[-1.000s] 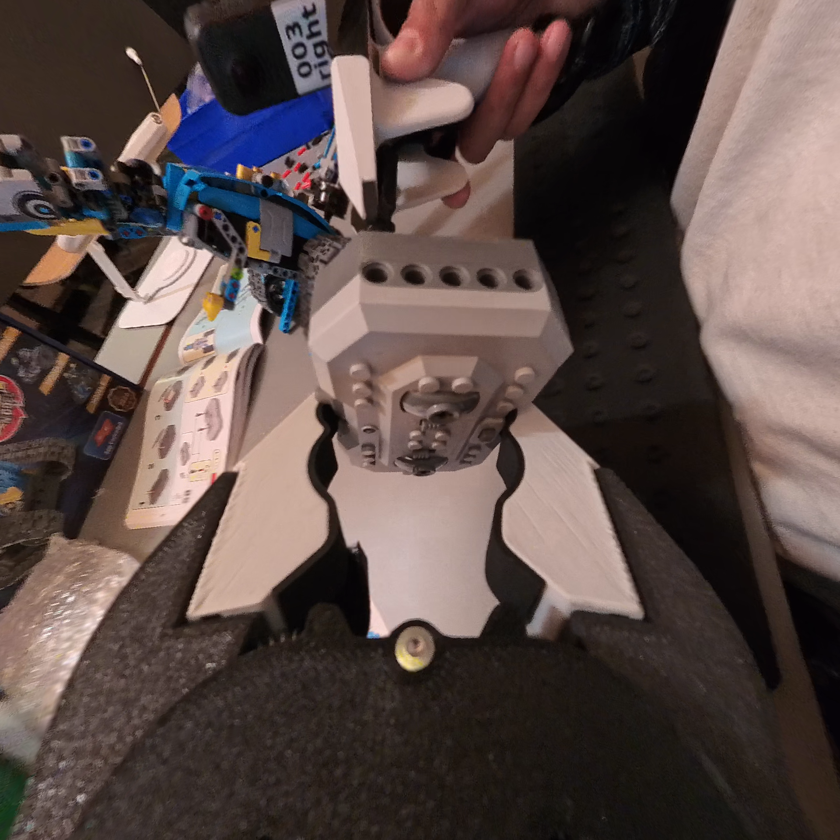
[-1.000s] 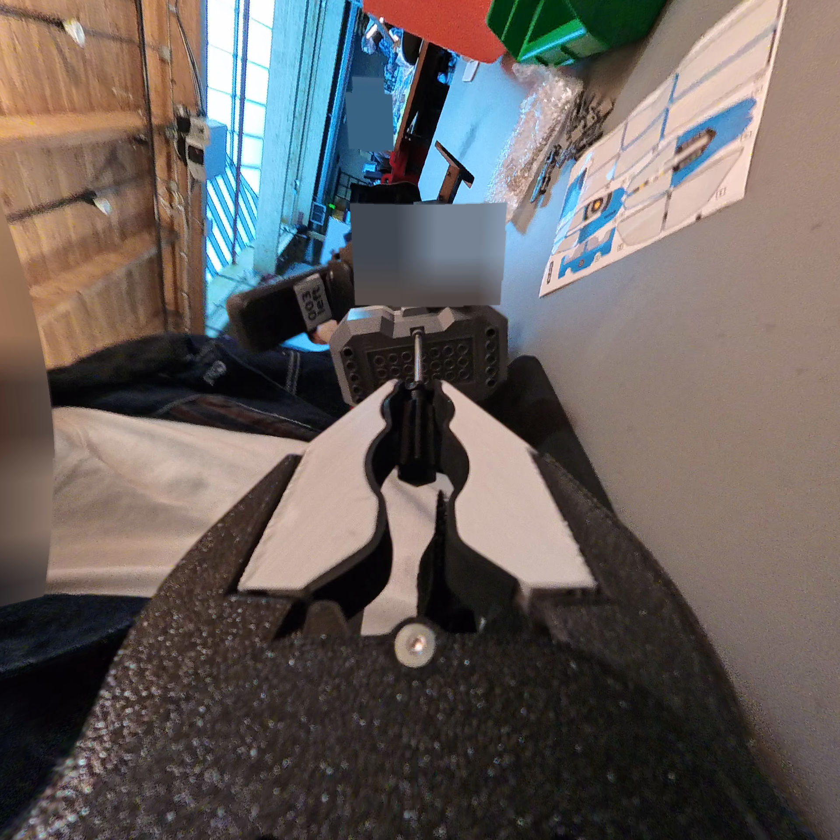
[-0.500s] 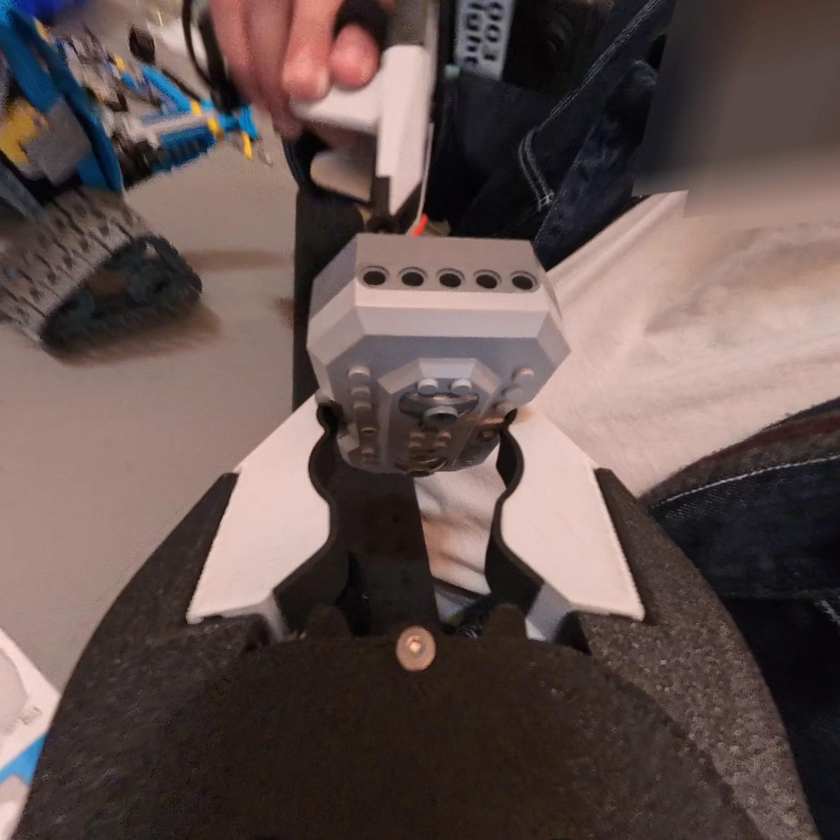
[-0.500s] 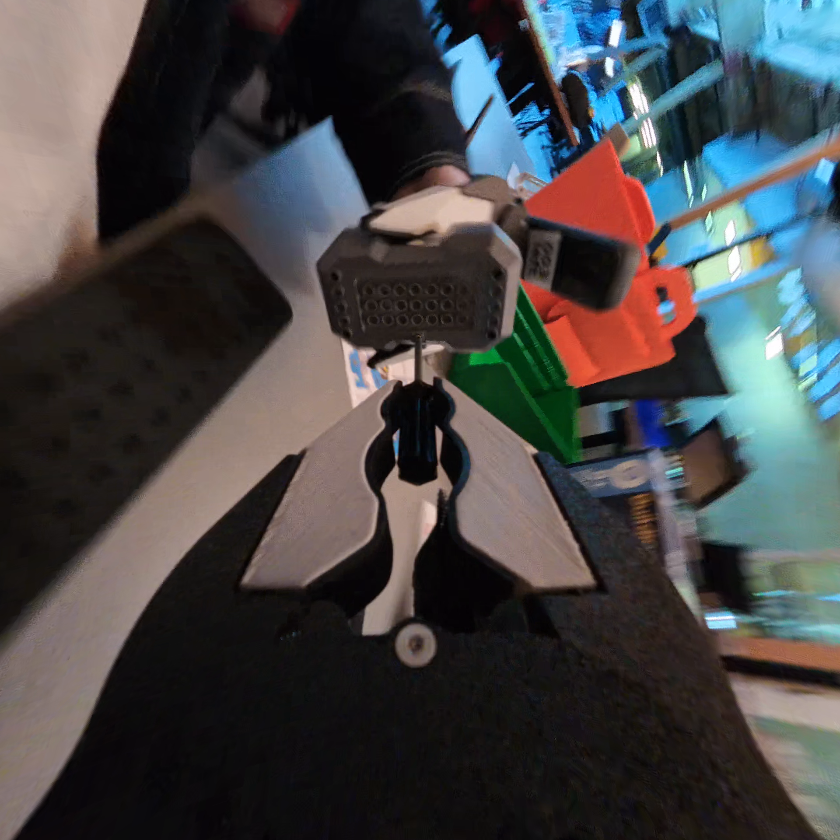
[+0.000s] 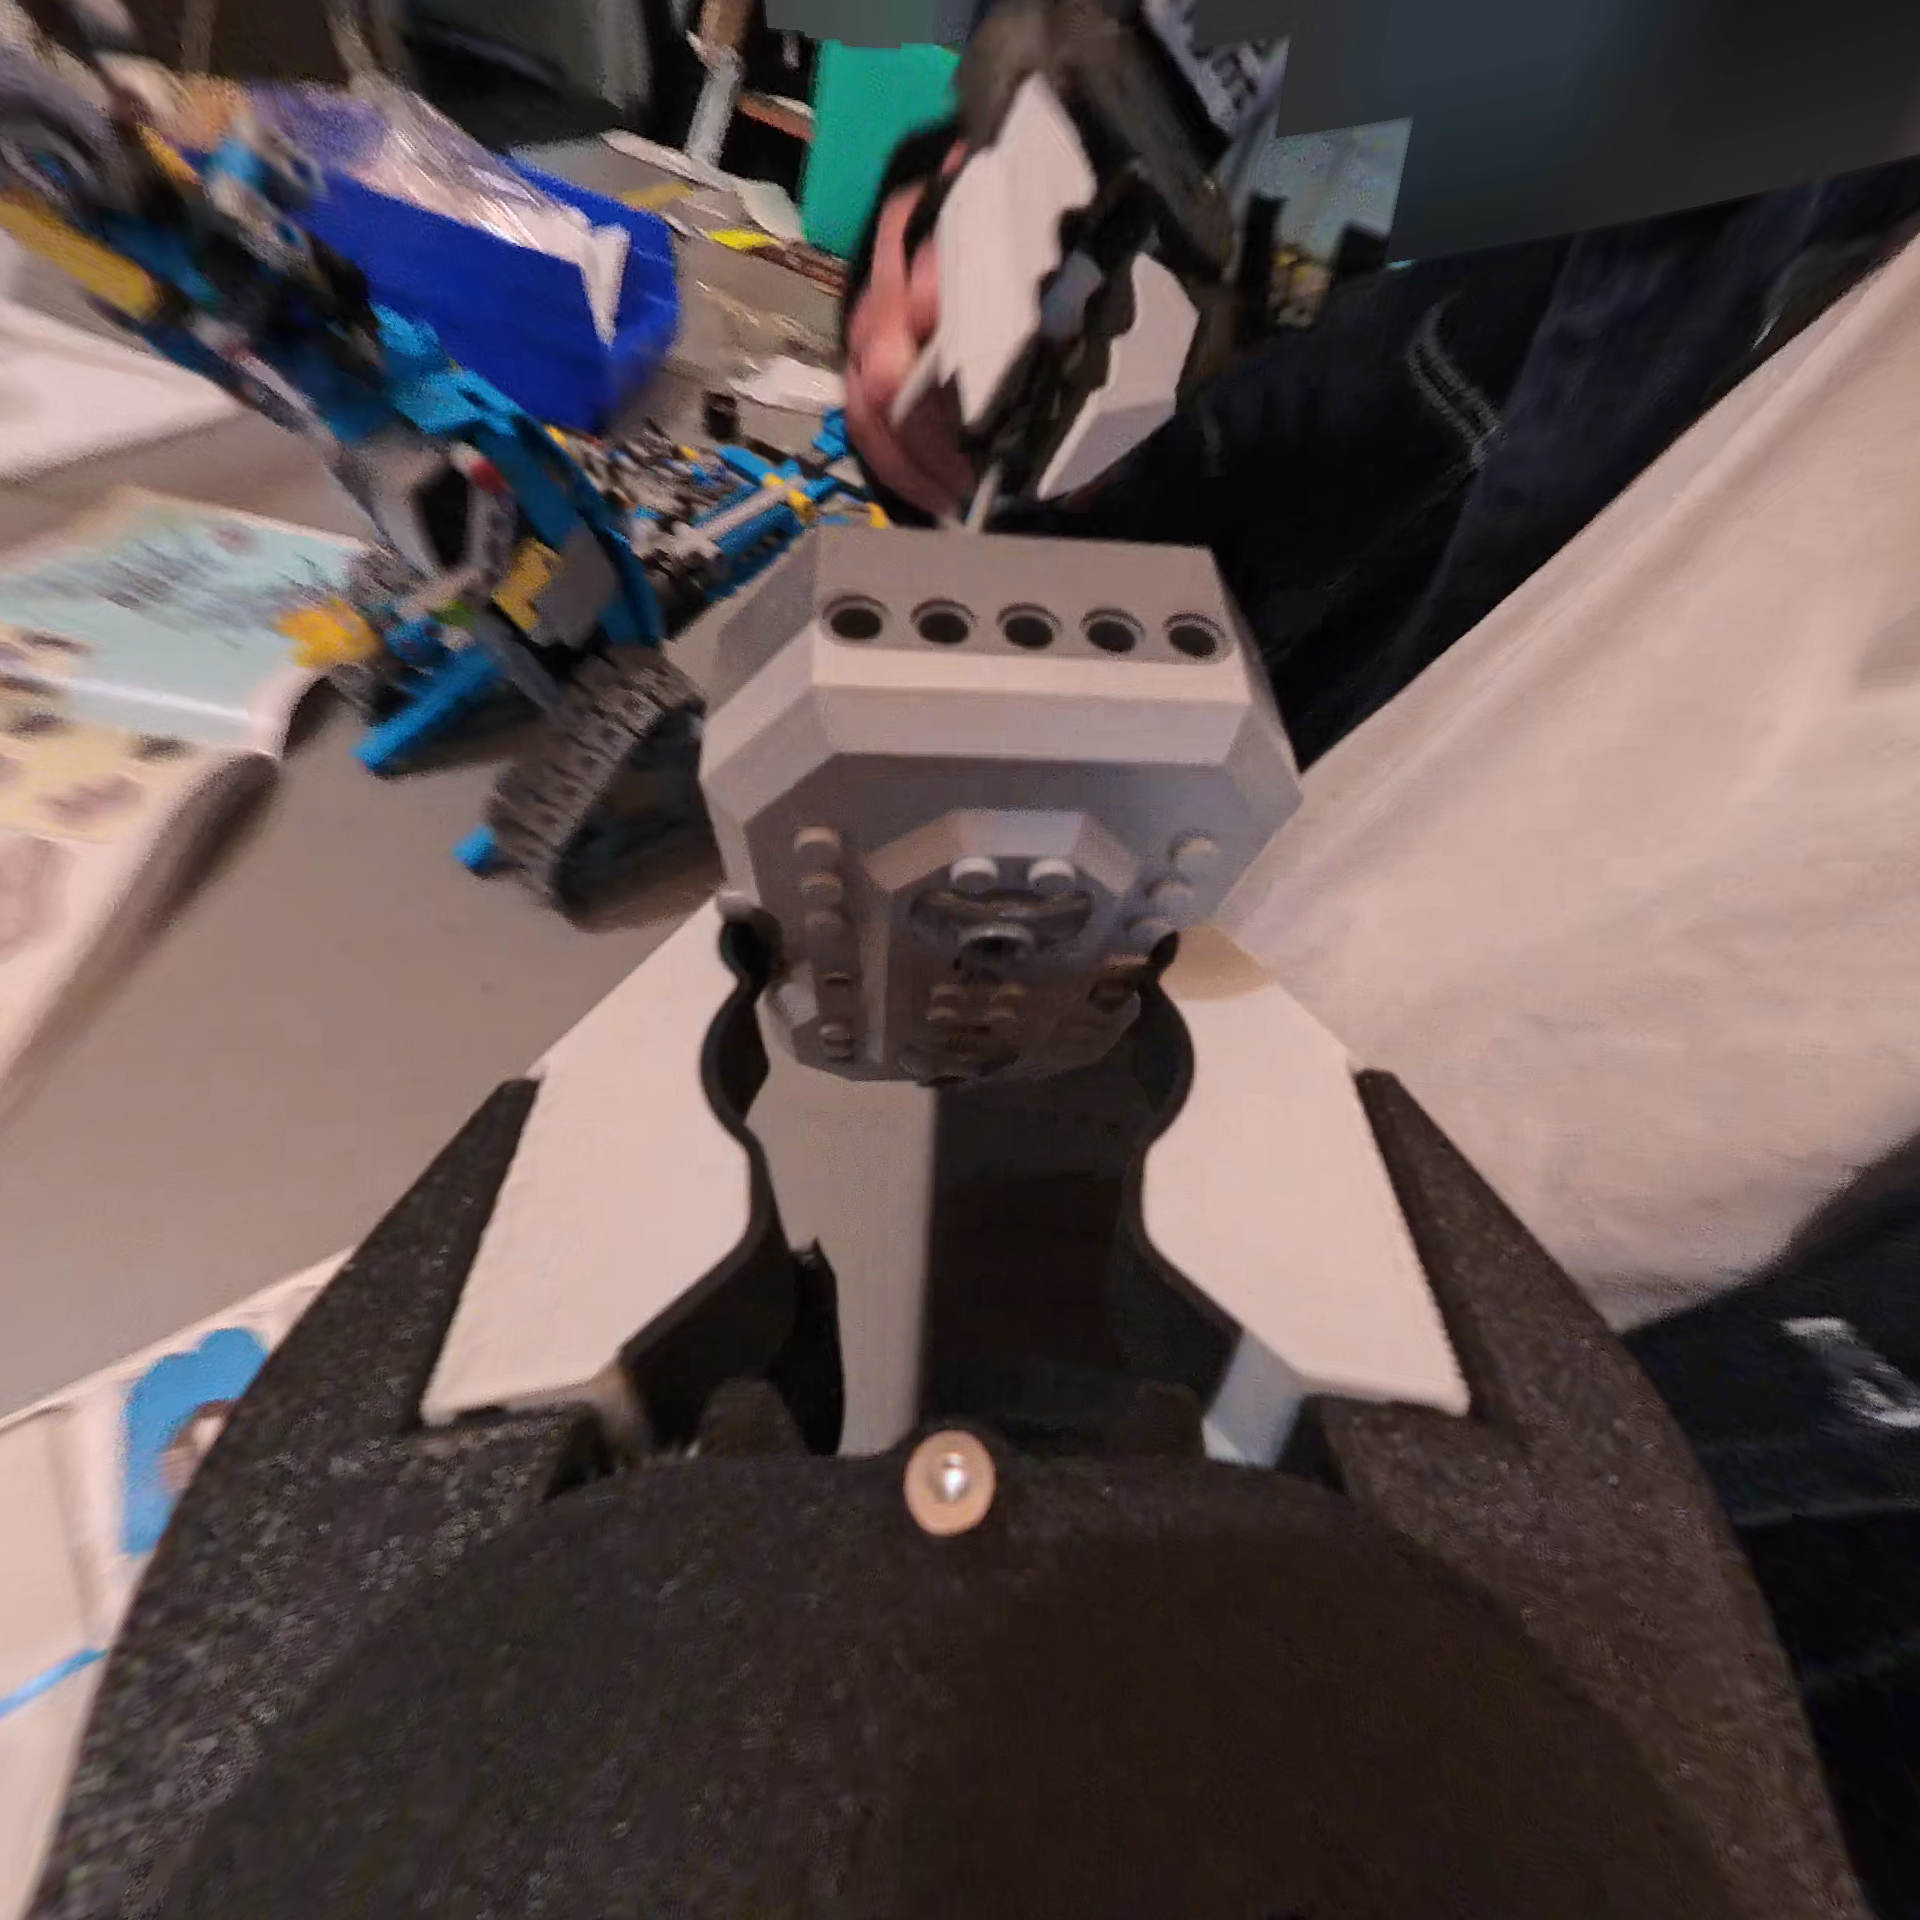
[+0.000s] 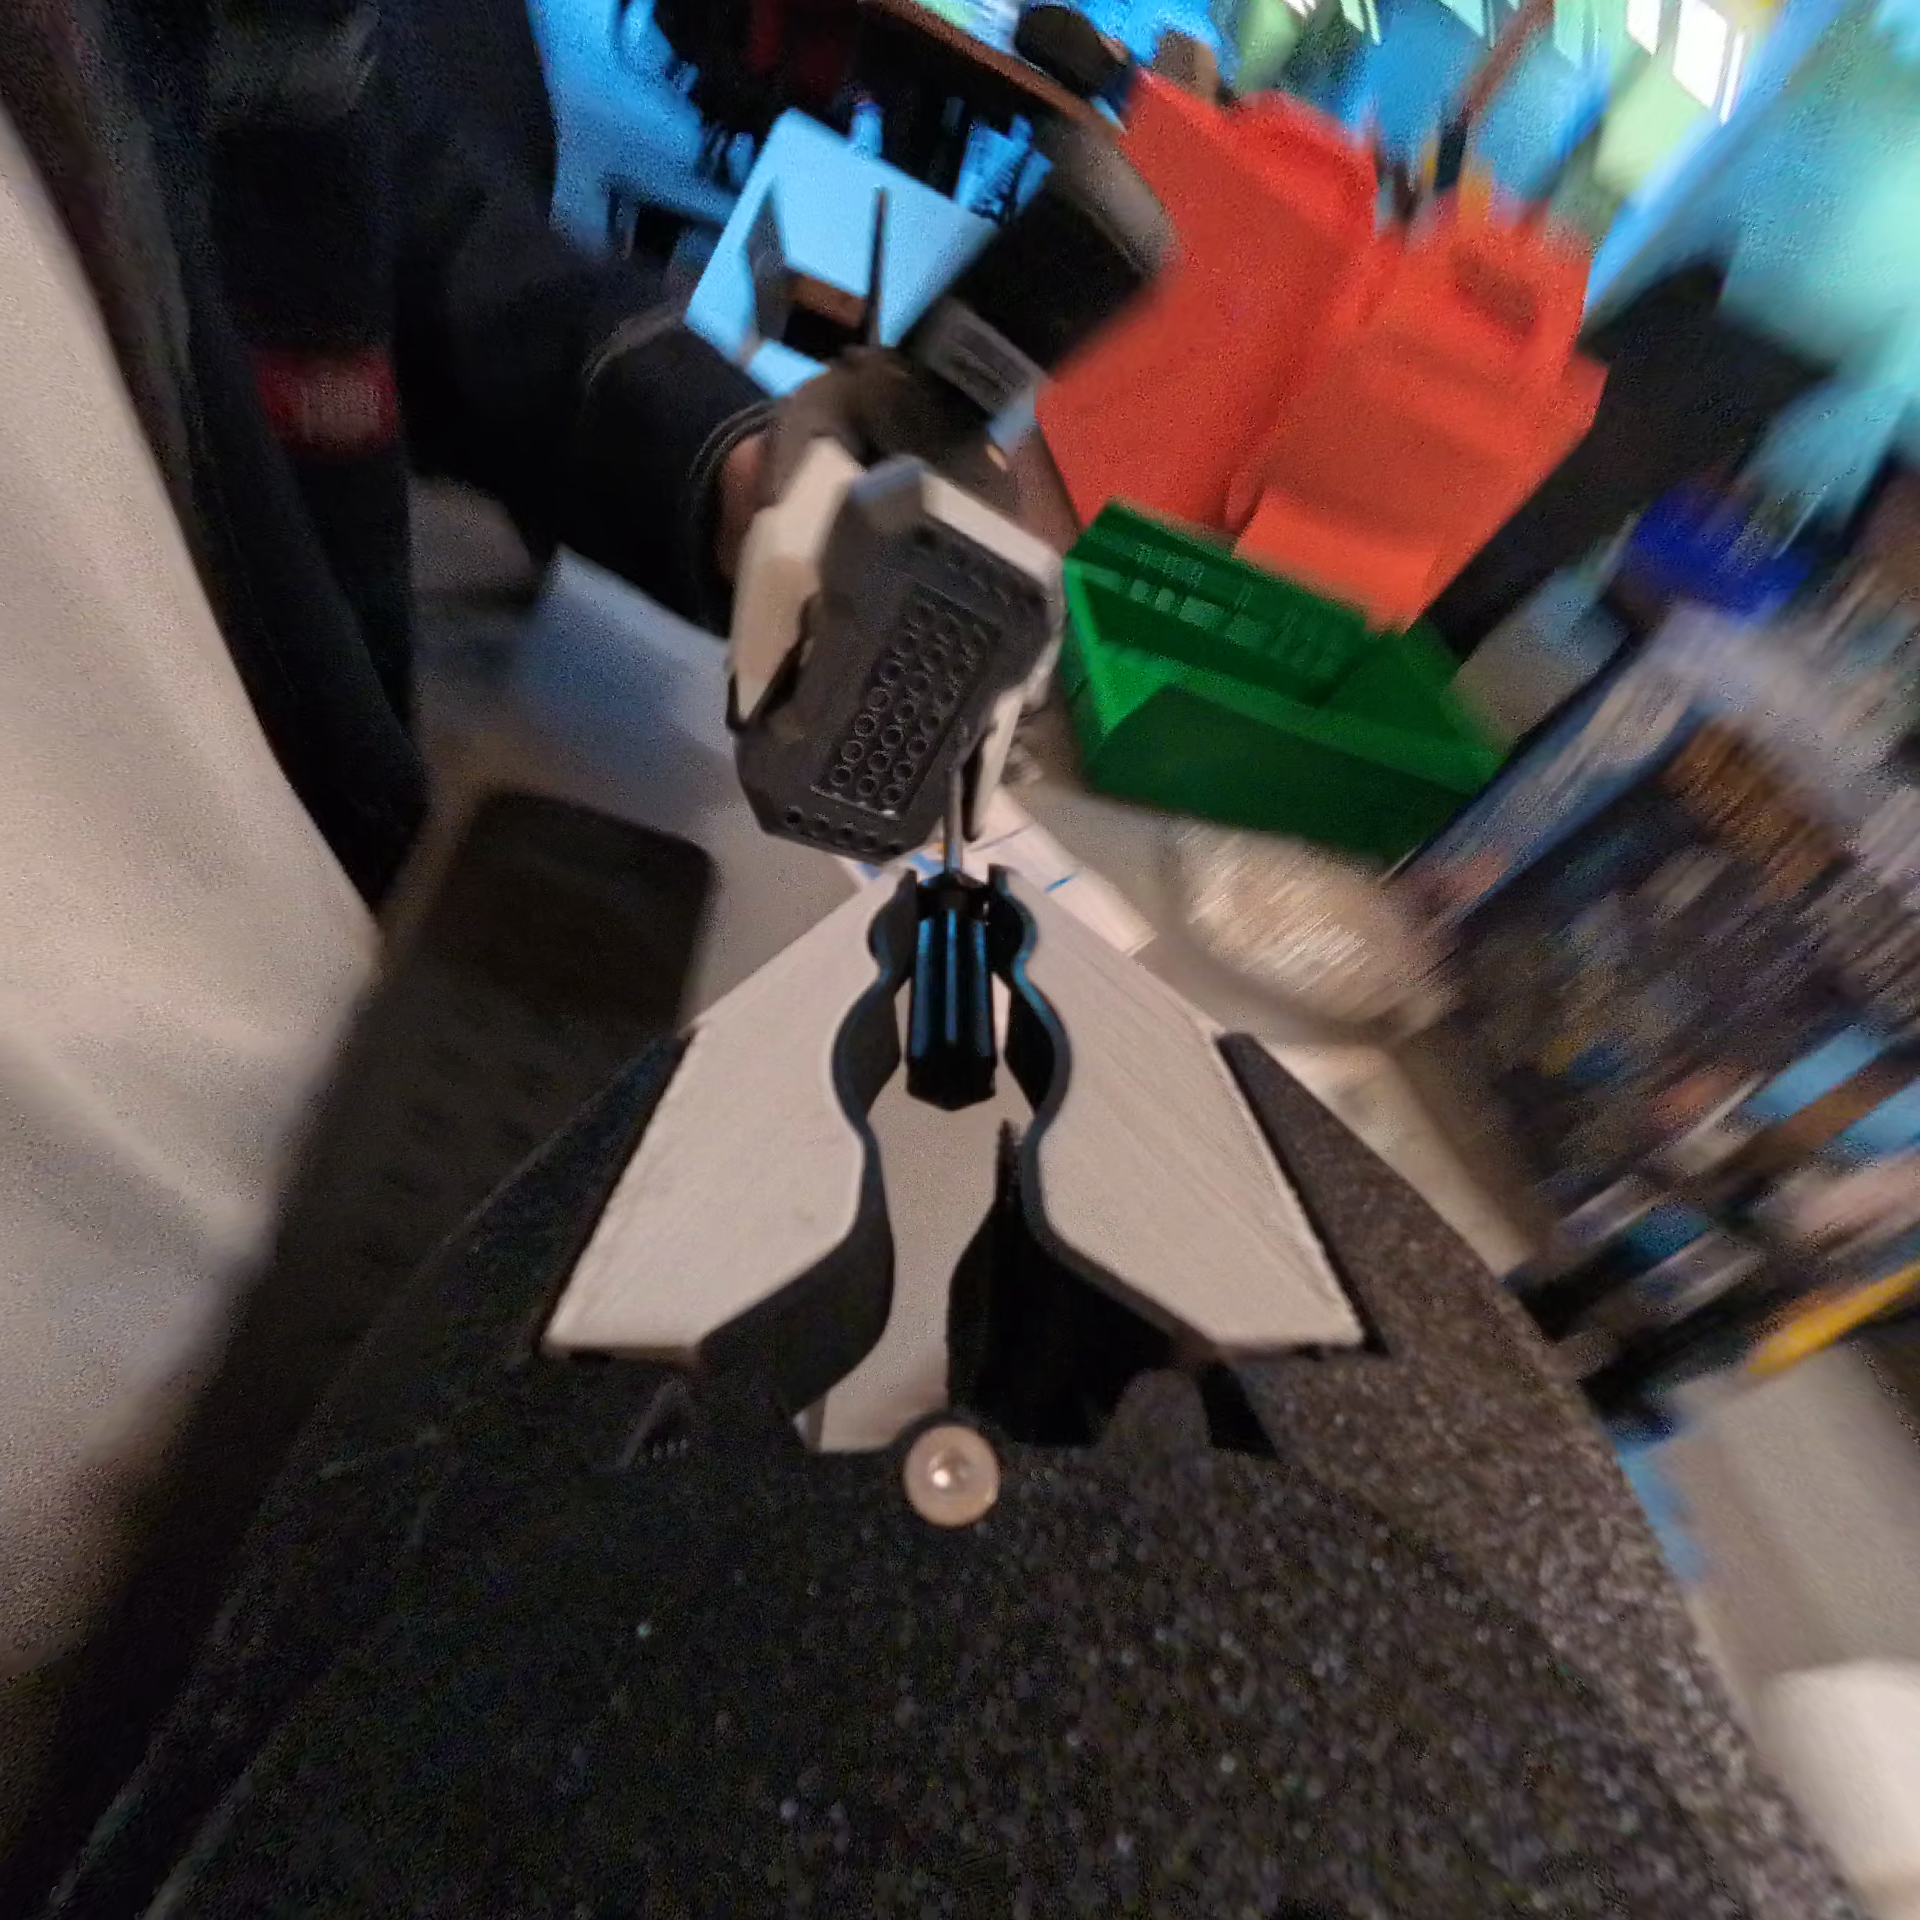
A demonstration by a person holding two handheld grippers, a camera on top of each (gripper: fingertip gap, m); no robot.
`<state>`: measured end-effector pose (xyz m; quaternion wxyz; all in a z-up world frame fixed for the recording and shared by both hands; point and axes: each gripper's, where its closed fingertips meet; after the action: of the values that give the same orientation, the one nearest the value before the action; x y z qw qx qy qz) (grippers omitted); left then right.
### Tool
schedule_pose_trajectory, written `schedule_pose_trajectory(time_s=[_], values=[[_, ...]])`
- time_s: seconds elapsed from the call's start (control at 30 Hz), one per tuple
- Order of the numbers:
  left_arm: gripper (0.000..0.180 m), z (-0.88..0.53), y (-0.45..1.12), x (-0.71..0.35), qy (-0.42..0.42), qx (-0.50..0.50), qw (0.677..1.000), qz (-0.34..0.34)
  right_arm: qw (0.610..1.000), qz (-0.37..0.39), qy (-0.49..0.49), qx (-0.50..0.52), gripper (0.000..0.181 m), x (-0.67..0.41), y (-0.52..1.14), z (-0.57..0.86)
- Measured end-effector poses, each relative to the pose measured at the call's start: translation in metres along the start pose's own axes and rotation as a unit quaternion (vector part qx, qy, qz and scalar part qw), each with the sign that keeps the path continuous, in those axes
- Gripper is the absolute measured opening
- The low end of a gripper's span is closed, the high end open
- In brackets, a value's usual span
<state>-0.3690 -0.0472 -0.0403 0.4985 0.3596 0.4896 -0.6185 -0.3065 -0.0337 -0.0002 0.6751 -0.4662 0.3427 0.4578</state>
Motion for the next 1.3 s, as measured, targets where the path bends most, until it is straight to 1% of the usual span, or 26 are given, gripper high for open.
schedule_pose_trajectory(time_s=[0.03, 0.07, 0.1, 0.17, 0.23, 0.27, 0.33, 0.47, 0.53, 0.67, 1.3], values=[[0.069, -0.003, 0.000, 0.000, 0.026, -0.026, 0.999, 0.002, 0.993, 0.009, 0.120, -0.014, 0.012, 0.006, 0.002, 0.001], [0.069, -0.006, -0.001, 0.000, 0.052, -0.051, 0.997, 0.001, 0.970, 0.029, 0.236, -0.049, 0.011, 0.008, 0.005, -0.004], [0.069, -0.007, -0.001, 0.001, 0.078, -0.072, 0.994, -0.004, 0.937, 0.043, 0.337, -0.075, 0.012, 0.011, 0.007, -0.007], [0.069, -0.008, 0.000, 0.006, 0.131, -0.102, 0.986, -0.021, 0.859, 0.062, 0.493, -0.121, 0.011, 0.019, 0.013, -0.012], [0.069, -0.006, 0.001, 0.013, 0.176, -0.119, 0.976, -0.048, 0.788, 0.099, 0.594, -0.131, 0.012, 0.024, 0.015, -0.008], [0.069, -0.005, 0.003, 0.016, 0.195, -0.125, 0.971, -0.062, 0.759, 0.098, 0.628, -0.143, 0.011, 0.029, 0.016, -0.011], [0.070, -0.004, 0.005, 0.021, 0.224, -0.132, 0.962, -0.080, 0.730, 0.113, 0.659, -0.138, 0.011, 0.035, 0.017, -0.008], [0.070, 0.000, 0.008, 0.024, 0.232, -0.127, 0.961, -0.084, 0.719, 0.102, 0.670, -0.151, 0.011, 0.034, 0.020, -0.015], [0.070, 0.001, 0.010, 0.026, 0.230, -0.120, 0.962, -0.088, 0.726, 0.092, 0.664, -0.152, 0.011, 0.034, 0.023, -0.018], [0.069, 0.003, 0.011, 0.025, 0.221, -0.110, 0.966, -0.079, 0.728, 0.084, 0.661, -0.161, 0.012, 0.032, 0.028, -0.021], [0.069, 0.005, 0.012, 0.029, 0.217, -0.109, 0.966, -0.086, 0.730, 0.076, 0.660, -0.159, 0.011, 0.033, 0.028, -0.023]])
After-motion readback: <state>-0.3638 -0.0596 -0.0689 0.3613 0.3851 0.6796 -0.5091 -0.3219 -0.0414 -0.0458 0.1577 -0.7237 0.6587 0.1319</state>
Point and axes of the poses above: each gripper's, where its closed fingertips meet, y out along the fingers, x out of its underside, z = x × y across the jaws, and after that the axes turned 1 degree about -x, right-handed
